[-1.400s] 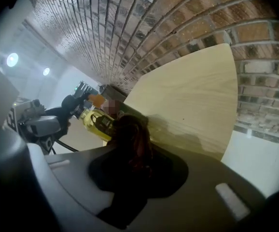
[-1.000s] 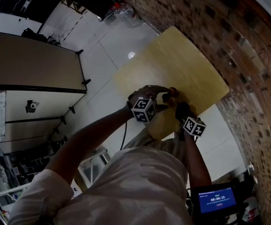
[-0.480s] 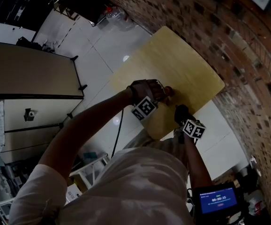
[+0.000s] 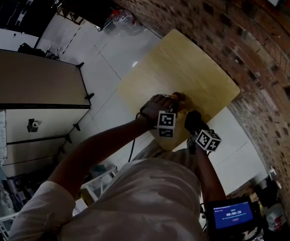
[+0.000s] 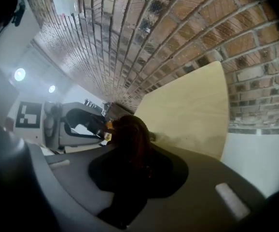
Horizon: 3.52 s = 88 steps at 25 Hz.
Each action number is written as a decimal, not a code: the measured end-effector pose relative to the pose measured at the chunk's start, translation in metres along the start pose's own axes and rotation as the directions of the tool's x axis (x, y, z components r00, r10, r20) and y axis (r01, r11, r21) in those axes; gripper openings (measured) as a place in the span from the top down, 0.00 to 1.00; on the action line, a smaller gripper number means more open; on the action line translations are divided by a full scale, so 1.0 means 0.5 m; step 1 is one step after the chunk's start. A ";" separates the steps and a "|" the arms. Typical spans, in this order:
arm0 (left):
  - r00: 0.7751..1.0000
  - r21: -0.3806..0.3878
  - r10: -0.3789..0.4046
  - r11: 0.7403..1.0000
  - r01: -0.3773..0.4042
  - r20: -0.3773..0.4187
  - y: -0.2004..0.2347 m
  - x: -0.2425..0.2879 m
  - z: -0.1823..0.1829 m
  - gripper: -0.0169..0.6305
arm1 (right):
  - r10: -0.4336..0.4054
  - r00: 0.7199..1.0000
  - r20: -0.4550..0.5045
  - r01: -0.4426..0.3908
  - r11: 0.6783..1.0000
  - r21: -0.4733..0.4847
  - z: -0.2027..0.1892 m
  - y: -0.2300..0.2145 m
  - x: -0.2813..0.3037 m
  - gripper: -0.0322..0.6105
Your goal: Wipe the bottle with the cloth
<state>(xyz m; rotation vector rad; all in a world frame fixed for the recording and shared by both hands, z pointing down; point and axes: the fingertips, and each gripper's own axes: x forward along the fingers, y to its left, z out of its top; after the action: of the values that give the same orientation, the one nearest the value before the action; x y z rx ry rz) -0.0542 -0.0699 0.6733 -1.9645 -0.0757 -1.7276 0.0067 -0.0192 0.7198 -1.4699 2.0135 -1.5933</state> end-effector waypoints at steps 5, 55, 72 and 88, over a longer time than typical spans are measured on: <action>0.999 -0.122 0.022 0.992 -0.026 -0.033 -0.010 0.002 0.041 0.64 | 0.180 0.983 0.049 -0.178 0.983 -0.035 0.056 0.115 0.027 0.83; 0.954 -0.041 -0.043 0.998 0.058 0.298 0.004 -0.058 -0.003 0.70 | -0.084 0.990 -0.112 0.058 0.973 -0.222 -0.005 0.006 -0.009 0.83; 0.995 -0.710 0.075 0.705 -0.006 0.066 0.066 -0.048 0.009 0.72 | -0.041 0.999 -0.024 0.038 0.995 -0.093 0.043 0.099 0.087 0.83; 0.995 -0.834 0.065 0.551 0.029 0.077 0.084 -0.040 -0.007 0.72 | -0.376 0.870 -0.319 0.301 0.918 -0.260 -0.046 -0.106 0.198 0.83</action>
<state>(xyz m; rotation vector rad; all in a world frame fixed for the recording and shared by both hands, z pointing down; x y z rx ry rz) -0.0455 -0.1020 0.6406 -2.6795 0.9198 -1.8110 -0.0268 -0.0773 0.8128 -1.8020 2.2678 -1.9765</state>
